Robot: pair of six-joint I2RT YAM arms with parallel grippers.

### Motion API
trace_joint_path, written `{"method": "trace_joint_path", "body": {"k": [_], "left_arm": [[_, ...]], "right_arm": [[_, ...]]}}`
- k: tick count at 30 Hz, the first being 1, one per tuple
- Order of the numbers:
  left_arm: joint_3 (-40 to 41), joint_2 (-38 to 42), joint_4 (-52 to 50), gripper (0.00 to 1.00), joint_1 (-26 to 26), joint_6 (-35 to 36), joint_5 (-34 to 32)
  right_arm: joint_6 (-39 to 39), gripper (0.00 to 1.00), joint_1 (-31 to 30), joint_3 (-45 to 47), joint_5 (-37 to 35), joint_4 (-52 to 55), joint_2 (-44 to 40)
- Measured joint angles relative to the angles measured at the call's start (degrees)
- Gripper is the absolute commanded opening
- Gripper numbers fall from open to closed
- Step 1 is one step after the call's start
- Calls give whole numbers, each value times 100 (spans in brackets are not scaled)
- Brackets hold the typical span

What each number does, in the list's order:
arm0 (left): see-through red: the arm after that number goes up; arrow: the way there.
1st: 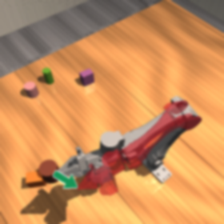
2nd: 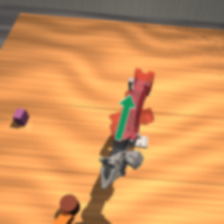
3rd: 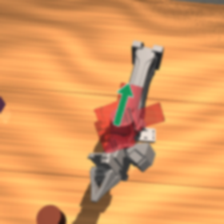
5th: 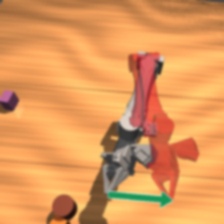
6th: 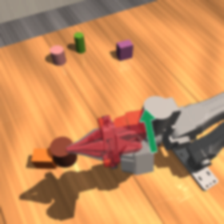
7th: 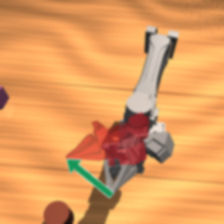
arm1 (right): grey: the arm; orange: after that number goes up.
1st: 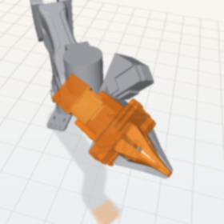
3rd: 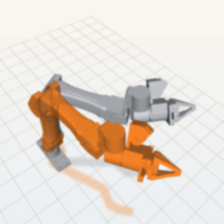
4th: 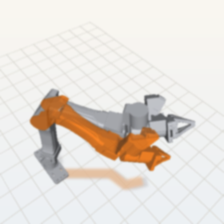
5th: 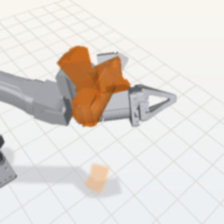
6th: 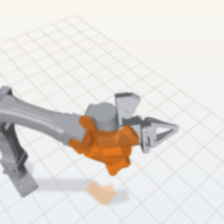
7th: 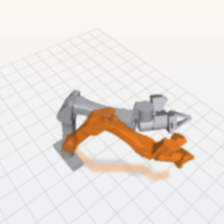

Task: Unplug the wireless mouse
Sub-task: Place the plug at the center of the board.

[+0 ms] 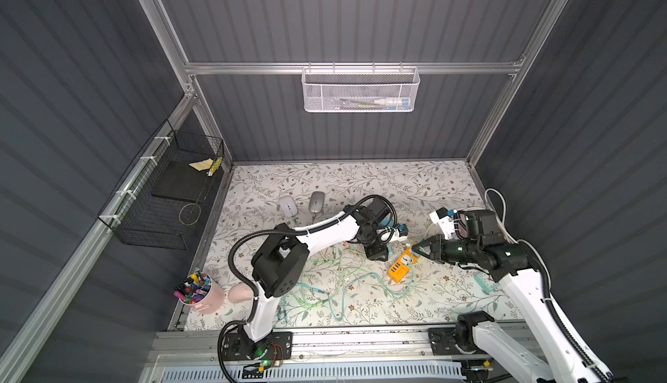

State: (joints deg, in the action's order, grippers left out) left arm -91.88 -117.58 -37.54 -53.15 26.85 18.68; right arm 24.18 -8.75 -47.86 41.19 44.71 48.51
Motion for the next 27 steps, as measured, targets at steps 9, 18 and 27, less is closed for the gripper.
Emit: {"method": "trace_joint_path", "body": {"k": [9, 18, 27], "left_arm": [[-284, -627, -83, 25, -118, -258, -304], [-326, -660, -66, 80, -114, -446, -525], [63, 734, 354, 100, -4, -824, -208]], "right_arm": [[-87, 0, 101, 28, -164, 59, -380], [-129, 0, 101, 42, -175, 74, -319], [-68, 0, 83, 39, -20, 57, -511]]}}
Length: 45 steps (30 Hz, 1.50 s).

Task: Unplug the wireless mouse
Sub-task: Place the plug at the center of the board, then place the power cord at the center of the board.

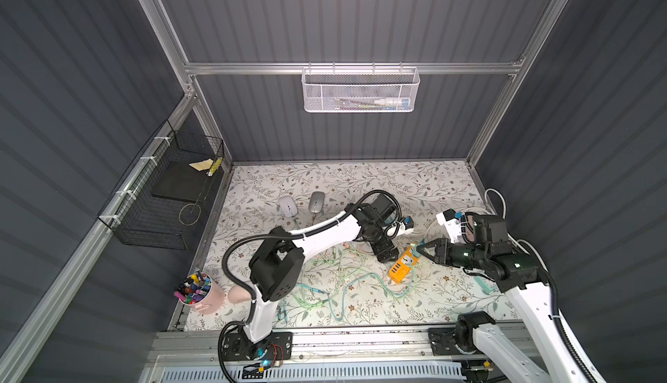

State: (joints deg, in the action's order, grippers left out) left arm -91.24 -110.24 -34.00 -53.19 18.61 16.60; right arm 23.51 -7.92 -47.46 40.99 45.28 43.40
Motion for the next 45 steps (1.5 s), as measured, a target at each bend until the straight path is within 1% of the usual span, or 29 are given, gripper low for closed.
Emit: {"method": "trace_joint_path", "body": {"k": [2, 4, 7, 10, 11, 14, 17, 19, 20, 21, 22, 23, 24, 26, 28, 32, 35, 38, 43, 45], "left_arm": [[256, 525, 240, 100, 92, -166, 15], [621, 1084, 507, 100, 238, -334, 7], [1329, 1958, 872, 100, 461, -597, -131], [1930, 2719, 1141, 100, 669, -916, -601], [2085, 2940, 1209, 100, 708, -1032, -815], [2426, 3521, 1309, 100, 831, -1416, -1416], [2562, 3976, 1303, 100, 1012, -1821, -1873], [2649, 4256, 1296, 100, 1119, -2033, -2109], [2712, 4402, 1281, 100, 1172, -2131, -2232], [2767, 4540, 1241, 100, 1211, -2225, -2337], [2809, 4645, 1211, 100, 1222, -2288, -2424], [2841, 4765, 1128, 100, 1233, -2374, -2516], [2861, 4852, 1075, 100, 1233, -2441, -2608], [2898, 4999, 977, 100, 1244, -2555, -2769], [2968, 5145, 887, 100, 1285, -2675, -2975], [3121, 5372, 656, 100, 1523, -2953, -3364], [3233, 5480, 544, 99, 1928, -3167, -3412], [3359, 5617, 511, 99, 2227, -3344, -3397], [3501, 5908, 509, 100, 2330, -3482, -3338], [3508, 5945, 498, 100, 2330, -3484, -3357]], "right_arm": [[7, 0, -146, 0, 122, -42, -59], [31, 0, -557, 0, 170, -98, -63], [149, 0, -1541, 57, 144, -310, 13], [317, 0, -2496, 155, 50, -601, 295], [348, 0, -2813, 157, -33, -702, 483], [372, 0, -3495, 74, -315, -887, 1193], [337, 0, -3930, -216, -592, -962, 2068], [299, 0, -4129, -531, -752, -1005, 2671], [282, 3, -4201, -702, -835, -1029, 2957], [258, 8, -4264, -896, -925, -1056, 3259], [243, 21, -4295, -1056, -988, -1084, 3499], [214, 42, -4312, -1246, -1064, -1084, 3764], [177, 46, -4321, -1462, -1145, -1097, 4048], [66, 50, -4339, -1862, -1318, -1093, 4513], [-66, 48, -4385, -2253, -1502, -1056, 4889], [-306, 36, -4553, -3165, -1622, -940, 5591], [-393, 35, -4677, -3814, -1576, -911, 6100], [-492, 36, -4793, -4382, -1493, -861, 6601], [-511, 34, -4924, -5298, -1290, -691, 7479], [-511, 34, -4953, -5515, -1248, -627, 7731]]}}
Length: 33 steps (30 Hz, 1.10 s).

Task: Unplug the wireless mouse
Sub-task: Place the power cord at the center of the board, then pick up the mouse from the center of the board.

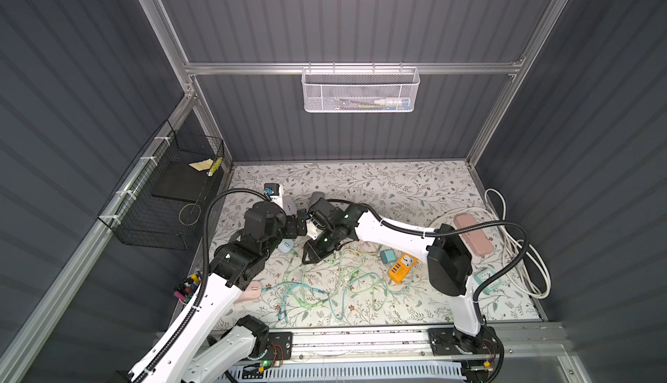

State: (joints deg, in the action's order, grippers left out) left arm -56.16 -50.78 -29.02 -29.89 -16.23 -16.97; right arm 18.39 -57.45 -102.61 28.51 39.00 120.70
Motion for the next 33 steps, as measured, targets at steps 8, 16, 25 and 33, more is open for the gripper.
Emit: {"method": "trace_joint_path", "body": {"k": [8, 16, 25, 33], "left_arm": [[127, -31, 46, 100, 42, -2, 179], [153, -382, 358, 99, 42, 4, 442], [267, -717, 741, 99, 42, -107, 763], [267, -745, 809, 99, 42, -188, 828]], "right_arm": [[-81, 35, 50, 1235, -225, 140, -780], [-76, 36, 264, 2957, -629, 133, -2350], [81, 53, 251, 3694, -977, 74, -2603], [748, 46, 249, 3661, -151, -857, -2031]]}}
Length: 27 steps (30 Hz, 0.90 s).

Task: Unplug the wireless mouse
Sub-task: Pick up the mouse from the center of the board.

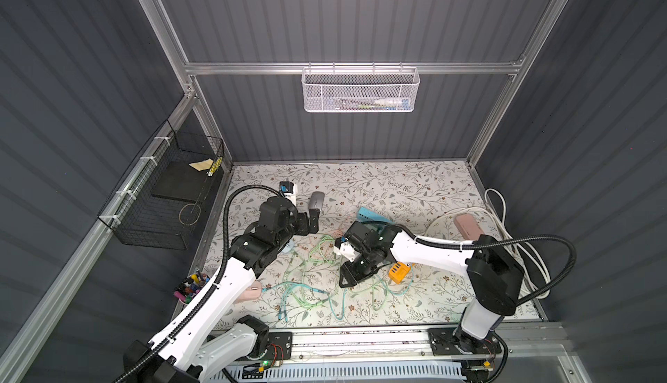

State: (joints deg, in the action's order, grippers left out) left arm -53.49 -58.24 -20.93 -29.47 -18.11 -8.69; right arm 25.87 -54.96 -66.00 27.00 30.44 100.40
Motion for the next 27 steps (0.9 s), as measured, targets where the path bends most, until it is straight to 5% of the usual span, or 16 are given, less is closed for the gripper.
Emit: {"method": "trace_joint_path", "body": {"k": [4, 27], "left_arm": [[0, 22, 0, 99, 0, -20, 0], [2, 223, -90, 99, 0, -11, 42]], "right_arm": [[612, 38, 2, 74, 334, -662, 260], [1786, 38, 127, 887, 525, -1980, 446]]}}
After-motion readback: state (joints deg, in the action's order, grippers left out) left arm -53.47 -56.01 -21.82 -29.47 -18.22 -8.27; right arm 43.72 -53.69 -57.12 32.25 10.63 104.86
